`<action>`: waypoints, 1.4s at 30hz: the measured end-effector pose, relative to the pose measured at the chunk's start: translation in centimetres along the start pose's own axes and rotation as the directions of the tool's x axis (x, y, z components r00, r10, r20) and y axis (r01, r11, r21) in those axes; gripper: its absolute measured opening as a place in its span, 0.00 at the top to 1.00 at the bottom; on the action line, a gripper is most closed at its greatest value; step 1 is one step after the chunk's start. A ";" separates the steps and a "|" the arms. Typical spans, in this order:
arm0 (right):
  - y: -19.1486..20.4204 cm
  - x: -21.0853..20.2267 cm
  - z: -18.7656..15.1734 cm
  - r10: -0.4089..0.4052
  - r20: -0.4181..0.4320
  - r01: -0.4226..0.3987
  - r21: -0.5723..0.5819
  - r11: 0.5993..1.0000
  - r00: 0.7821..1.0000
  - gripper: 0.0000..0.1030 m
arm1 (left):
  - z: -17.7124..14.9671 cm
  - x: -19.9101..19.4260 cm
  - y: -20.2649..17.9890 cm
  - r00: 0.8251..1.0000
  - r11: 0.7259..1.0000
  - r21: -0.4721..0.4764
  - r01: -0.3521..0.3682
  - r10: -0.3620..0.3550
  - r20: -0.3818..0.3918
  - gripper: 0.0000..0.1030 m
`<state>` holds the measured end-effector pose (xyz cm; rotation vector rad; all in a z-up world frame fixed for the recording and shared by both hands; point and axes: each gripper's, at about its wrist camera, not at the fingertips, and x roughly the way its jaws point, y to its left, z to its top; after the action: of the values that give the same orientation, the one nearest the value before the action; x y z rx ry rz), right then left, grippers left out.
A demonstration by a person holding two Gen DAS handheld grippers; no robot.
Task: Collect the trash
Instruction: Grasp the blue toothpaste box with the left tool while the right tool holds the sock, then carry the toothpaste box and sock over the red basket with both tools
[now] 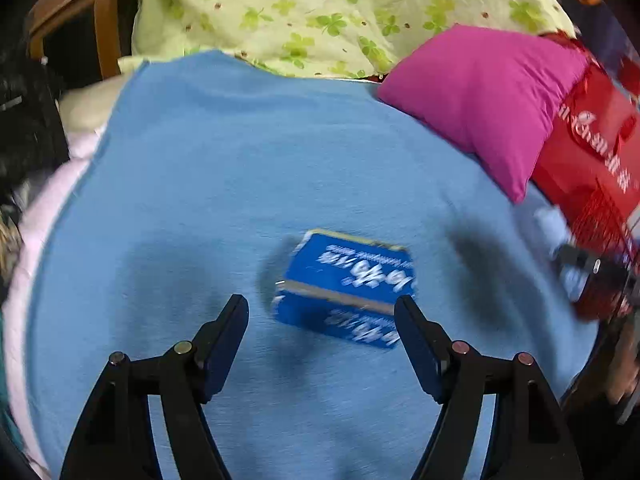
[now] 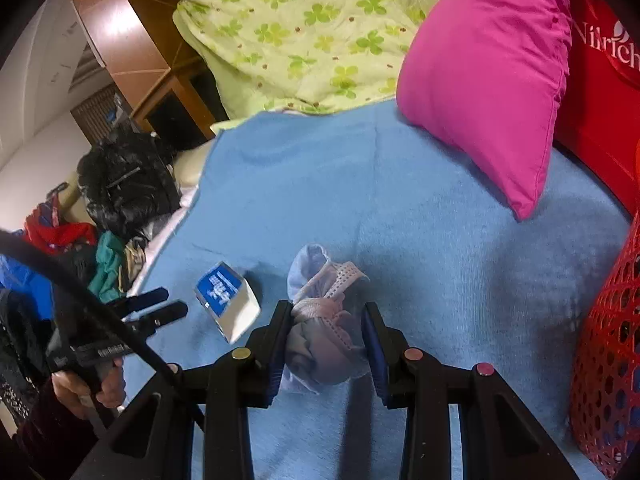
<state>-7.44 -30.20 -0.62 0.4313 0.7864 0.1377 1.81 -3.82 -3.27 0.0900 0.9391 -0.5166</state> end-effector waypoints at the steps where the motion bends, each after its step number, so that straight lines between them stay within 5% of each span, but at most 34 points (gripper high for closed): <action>1: -0.1 0.0 0.0 0.000 0.001 0.000 -0.003 1.000 1.000 0.63 | 0.3 0.5 -0.5 1.000 1.000 -0.010 -0.003 0.003 -0.007 0.23; 11: -0.2 -0.1 -0.7 -0.016 -0.007 0.015 -0.045 0.999 1.000 0.63 | 0.6 4.8 -3.0 0.994 0.995 -0.071 -0.065 0.058 -0.098 0.20; 21: -0.1 -0.4 -1.0 -0.040 0.006 0.040 -0.073 0.997 0.999 0.63 | -0.2 5.8 -2.7 0.994 0.991 -0.105 -0.077 0.069 -0.086 0.20; 24: 0.2 -0.4 -1.1 -0.043 0.007 0.043 -0.082 0.996 0.999 0.63 | -0.5 5.0 -1.8 0.997 0.991 -0.120 -0.066 0.060 -0.054 0.40; 26: 0.4 -0.3 -1.2 -0.047 0.009 0.047 -0.094 0.994 0.999 0.63 | -0.8 4.5 -1.3 0.997 0.991 -0.117 -0.070 0.065 -0.043 0.62; 32: 1.0 -0.7 -1.3 -0.051 0.026 0.054 -0.118 0.992 0.998 0.63 | -1.2 3.3 -1.3 0.997 0.994 -0.080 -0.075 0.075 -0.004 0.95; 42: 1.4 -2.7 -1.3 -0.019 0.103 0.034 -0.142 0.989 0.995 0.63 | -2.6 -0.7 -2.2 0.995 0.997 -0.041 -0.059 0.062 0.080 0.98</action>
<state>-10.25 -29.30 0.92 0.2895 0.6776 0.1455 -1.50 -4.66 -3.94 0.0621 0.8641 -0.4424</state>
